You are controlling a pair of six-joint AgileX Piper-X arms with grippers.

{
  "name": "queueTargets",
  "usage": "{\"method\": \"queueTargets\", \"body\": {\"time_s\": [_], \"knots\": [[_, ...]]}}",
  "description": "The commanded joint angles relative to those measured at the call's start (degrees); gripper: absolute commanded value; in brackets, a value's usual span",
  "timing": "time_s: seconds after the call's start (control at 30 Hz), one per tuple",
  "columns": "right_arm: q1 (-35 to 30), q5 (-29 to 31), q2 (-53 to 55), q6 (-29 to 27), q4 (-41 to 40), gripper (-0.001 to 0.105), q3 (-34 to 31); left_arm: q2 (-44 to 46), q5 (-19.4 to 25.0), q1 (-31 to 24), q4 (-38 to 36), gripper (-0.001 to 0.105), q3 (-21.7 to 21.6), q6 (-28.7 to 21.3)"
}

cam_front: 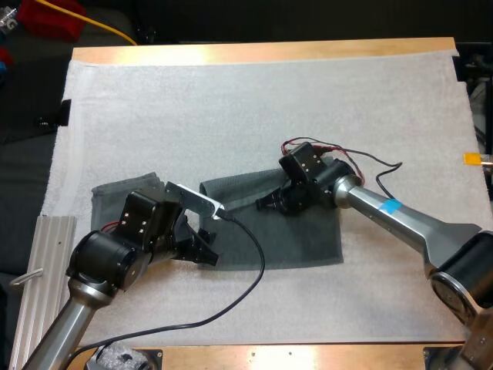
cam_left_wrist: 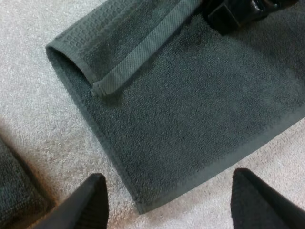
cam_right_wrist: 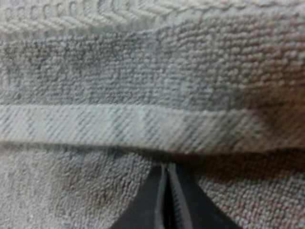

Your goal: Pick towel from pile, fold and stack

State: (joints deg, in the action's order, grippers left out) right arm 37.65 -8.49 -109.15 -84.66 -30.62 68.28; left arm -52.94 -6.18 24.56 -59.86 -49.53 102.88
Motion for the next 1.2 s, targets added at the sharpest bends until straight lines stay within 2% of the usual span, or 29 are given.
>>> {"method": "queueTargets", "body": {"time_s": [0.0, 0.23, 0.7, 0.9, 1.17], "knots": [[-0.5, 0.7, -0.6, 0.0, 0.4, 0.001, 0.4, 0.1, -0.1, 0.2, -0.3, 0.054, -0.3, -0.4], [-1.0, 0.9, -1.7, 1.0, 1.0, 0.001, 1.7, 0.1, -0.1, 0.2, -0.3, 0.054, -0.3, -0.4], [-1.0, 2.0, -5.8, 3.5, 3.0, 0.001, 8.2, 0.1, -0.1, 0.2, -0.3, 0.054, -0.3, -0.4], [-1.5, 3.5, -6.1, 3.7, 6.4, 0.001, 8.9, 0.1, -0.1, 0.2, -0.3, 0.054, -0.3, -0.4], [-2.1, 3.4, -8.8, 3.9, 6.4, 0.001, 10.5, 0.1, -0.1, 0.2, -0.3, 0.054, -0.3, -0.4]]}}
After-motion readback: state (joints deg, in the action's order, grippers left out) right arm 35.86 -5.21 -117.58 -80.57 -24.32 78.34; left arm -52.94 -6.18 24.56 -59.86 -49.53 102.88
